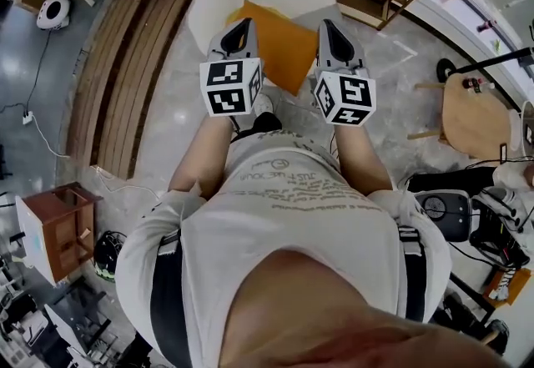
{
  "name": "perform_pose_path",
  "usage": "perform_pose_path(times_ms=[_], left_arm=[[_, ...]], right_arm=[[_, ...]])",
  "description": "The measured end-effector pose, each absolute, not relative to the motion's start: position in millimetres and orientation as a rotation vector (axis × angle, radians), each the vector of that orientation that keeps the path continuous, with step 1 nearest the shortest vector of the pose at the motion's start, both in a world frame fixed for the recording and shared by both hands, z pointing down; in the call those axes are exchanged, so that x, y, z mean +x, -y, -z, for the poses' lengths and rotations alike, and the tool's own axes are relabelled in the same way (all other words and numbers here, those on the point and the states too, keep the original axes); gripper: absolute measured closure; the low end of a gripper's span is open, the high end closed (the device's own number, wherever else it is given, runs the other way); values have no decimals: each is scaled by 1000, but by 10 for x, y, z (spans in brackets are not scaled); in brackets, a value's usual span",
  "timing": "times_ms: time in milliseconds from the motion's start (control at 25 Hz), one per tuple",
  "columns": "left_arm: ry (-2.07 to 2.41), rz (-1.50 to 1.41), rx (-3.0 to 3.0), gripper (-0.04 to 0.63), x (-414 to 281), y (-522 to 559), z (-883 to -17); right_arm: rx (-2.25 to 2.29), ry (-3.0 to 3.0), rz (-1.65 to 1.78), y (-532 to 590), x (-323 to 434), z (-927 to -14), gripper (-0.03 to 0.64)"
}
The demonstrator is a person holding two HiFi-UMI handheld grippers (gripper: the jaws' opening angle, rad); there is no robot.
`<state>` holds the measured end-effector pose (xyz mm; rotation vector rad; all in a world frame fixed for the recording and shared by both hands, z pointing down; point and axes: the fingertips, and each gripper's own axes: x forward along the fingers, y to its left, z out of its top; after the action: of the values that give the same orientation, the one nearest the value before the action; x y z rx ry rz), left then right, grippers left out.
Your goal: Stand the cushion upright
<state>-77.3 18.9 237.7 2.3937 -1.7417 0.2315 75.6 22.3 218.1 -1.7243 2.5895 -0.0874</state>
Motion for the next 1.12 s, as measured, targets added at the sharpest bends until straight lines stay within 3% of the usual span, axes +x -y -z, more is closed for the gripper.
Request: perform_pose_path(times_ms=[520, 1120], left_arm=[[1716, -265, 2345, 574, -1281, 1507, -2443], [1591, -659, 2267, 574, -925, 2745, -3537]], right_arm=[[-1770, -2607, 130, 1529, 396, -2181, 588], [-1900, -2645, 596, 2523, 947, -3490, 588]])
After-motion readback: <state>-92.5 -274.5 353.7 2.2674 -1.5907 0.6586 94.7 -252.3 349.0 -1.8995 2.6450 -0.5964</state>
